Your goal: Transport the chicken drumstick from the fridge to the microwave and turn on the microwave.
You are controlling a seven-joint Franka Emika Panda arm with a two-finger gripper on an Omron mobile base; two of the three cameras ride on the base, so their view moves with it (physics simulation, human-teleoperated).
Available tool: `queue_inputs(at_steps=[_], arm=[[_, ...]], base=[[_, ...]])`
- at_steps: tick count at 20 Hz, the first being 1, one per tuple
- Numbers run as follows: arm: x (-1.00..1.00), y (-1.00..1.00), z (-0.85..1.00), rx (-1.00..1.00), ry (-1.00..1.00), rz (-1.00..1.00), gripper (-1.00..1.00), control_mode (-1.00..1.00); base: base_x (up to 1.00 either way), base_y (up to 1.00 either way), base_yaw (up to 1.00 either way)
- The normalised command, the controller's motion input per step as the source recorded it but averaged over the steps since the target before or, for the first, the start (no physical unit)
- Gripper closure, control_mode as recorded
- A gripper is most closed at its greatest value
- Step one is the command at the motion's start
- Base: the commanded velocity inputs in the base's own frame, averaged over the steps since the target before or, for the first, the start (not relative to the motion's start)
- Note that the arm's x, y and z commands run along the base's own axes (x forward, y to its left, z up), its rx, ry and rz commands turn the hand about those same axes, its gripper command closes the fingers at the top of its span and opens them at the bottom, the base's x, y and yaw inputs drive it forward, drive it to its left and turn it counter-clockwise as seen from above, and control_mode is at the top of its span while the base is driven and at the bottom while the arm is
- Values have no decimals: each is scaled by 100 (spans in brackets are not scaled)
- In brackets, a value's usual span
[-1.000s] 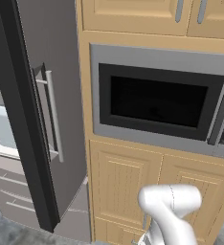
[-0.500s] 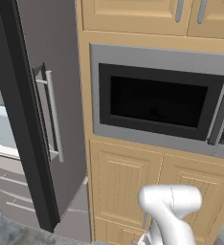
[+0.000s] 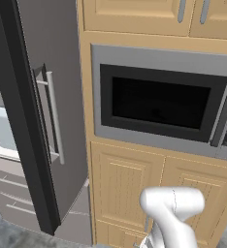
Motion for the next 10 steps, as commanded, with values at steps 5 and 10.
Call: queue_inputs(at_steps=[5, 10], arm=[[10, 0, -30, -19, -1, 0, -100, -100], [7, 0, -30, -15, -3, 0, -100, -100]], base=[[0, 0, 0], [0, 0, 0]])
